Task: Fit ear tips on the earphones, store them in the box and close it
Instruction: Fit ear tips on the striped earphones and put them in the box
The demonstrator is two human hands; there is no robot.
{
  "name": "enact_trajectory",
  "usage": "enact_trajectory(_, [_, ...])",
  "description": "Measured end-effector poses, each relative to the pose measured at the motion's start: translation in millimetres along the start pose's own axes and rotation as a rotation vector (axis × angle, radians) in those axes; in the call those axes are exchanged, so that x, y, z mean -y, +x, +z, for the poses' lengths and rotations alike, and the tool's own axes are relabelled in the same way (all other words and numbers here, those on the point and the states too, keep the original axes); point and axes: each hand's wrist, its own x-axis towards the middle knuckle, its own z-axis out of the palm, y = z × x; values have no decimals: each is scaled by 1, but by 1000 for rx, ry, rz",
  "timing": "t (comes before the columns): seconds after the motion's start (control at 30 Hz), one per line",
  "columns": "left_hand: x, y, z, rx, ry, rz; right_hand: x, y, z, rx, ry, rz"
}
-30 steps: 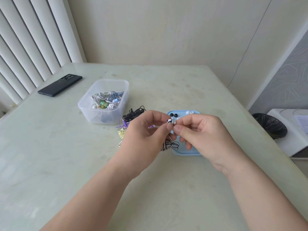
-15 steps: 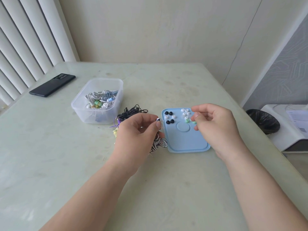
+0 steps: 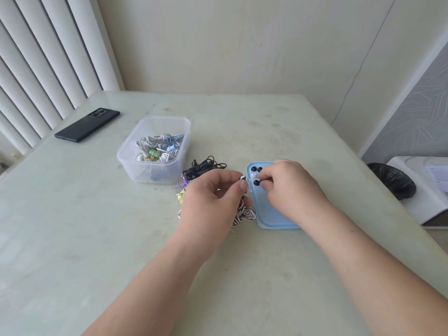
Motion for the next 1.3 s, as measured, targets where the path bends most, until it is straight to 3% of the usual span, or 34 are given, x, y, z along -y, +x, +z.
enact_trajectory(0.13, [0,-1,0,-7,-17,8,-3,1,5,-35,56,-5])
enact_trajectory(0.23, [-1,-2,0,-3,-69,9,-4,-5,-1,-181,179,-37])
enact_trajectory(0.3, [-2,-2,-2,2,-98,11,2,-16,-9,-222,465,17])
enact_trajectory(0.43, [-2,-4,-1,29,-118,21,15,-38,-15,-21,1252,193])
enact_trajectory(0.53, [-2,-5,-1,48,-117,50,13,-42,-15,41,1495,294])
enact_trajectory(0.83, [-1,-8,4,77,-18,146,7,-42,-10,114,1579,270])
enact_trajectory(1.3, [0,-9,4,57,-39,158,8,-46,-1,128,1538,219])
